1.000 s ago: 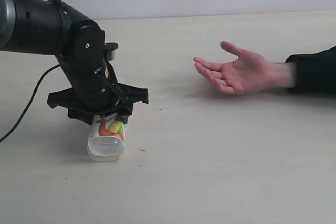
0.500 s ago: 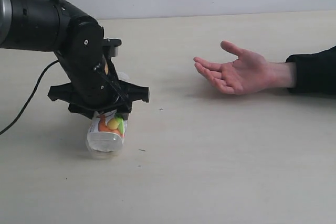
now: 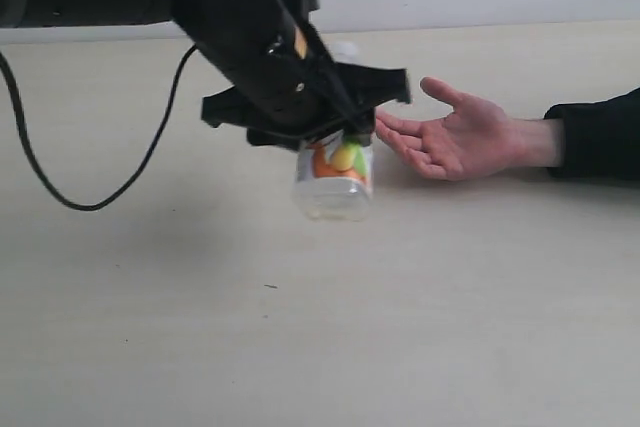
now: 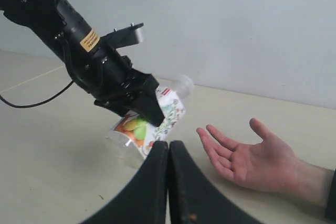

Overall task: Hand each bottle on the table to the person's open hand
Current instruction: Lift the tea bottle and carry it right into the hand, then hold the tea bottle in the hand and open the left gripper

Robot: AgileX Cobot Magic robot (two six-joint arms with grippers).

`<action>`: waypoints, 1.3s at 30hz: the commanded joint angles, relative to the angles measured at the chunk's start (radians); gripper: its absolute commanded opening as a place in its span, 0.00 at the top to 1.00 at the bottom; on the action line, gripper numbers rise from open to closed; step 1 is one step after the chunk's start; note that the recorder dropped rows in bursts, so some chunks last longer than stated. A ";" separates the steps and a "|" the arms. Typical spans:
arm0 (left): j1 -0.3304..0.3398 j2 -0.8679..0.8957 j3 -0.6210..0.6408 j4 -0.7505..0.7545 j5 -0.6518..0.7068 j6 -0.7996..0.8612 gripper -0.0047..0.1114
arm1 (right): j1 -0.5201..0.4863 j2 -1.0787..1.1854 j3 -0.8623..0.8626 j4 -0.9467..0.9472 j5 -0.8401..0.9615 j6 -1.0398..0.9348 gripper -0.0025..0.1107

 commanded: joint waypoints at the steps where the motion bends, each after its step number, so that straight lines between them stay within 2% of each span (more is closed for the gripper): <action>1: -0.062 0.031 -0.086 0.003 -0.099 -0.045 0.96 | 0.003 -0.005 0.005 0.003 -0.014 -0.002 0.98; 10: -0.104 0.189 -0.270 0.007 -0.081 -0.055 0.96 | 0.003 -0.005 0.005 0.003 -0.014 -0.002 0.98; 19: -0.109 0.328 -0.428 -0.003 -0.084 -0.101 0.96 | 0.003 -0.005 0.005 0.003 -0.014 -0.002 0.98; 39: -0.096 0.449 -0.441 0.001 -0.091 -0.164 0.96 | 0.003 -0.005 0.005 0.003 -0.014 -0.002 0.98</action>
